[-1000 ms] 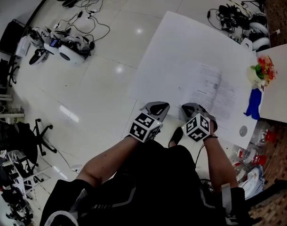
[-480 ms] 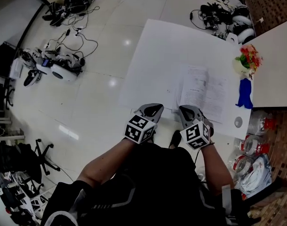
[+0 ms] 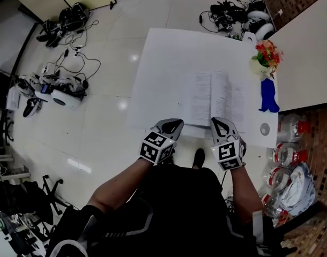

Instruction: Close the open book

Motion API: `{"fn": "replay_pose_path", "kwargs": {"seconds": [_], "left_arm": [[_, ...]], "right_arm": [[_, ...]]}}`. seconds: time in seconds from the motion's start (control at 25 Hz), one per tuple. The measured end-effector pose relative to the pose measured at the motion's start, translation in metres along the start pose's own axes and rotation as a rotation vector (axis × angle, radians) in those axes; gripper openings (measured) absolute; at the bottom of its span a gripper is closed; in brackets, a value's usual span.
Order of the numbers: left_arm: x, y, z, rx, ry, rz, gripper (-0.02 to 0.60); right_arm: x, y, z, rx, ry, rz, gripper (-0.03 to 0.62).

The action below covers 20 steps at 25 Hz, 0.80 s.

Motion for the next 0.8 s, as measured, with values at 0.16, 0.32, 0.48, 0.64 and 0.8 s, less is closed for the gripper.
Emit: {"fn": "replay_pose_path", "kwargs": {"seconds": [0.16, 0.32, 0.48, 0.64, 0.8], "left_arm": [[-0.002, -0.008, 0.006, 0.014, 0.01, 0.015, -0.006], [-0.006, -0.014, 0.01, 0.017, 0.034, 0.044, -0.006], [-0.007, -0.022, 0.017, 0.024, 0.054, 0.062, -0.006], [-0.009, -0.024, 0.02, 0.013, 0.068, 0.064, -0.006], [-0.007, -0.025, 0.024, -0.005, 0.085, 0.071, -0.006]], "right_arm": [[0.014, -0.014, -0.013, 0.062, -0.022, 0.086, -0.002], [0.032, -0.033, -0.028, 0.124, -0.04, 0.197, -0.002], [0.068, -0.054, -0.04, 0.17, -0.053, 0.369, -0.002], [0.111, -0.07, -0.042, 0.201, -0.063, 0.558, -0.002], [0.144, -0.082, -0.039, 0.175, -0.087, 0.774, -0.002]]}}
Point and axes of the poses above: the fingertips, and each gripper's own axes: z forward along the fingers, y to its left, x out of its underside, the point moved 5 cm from there along -z, backward along the fingers
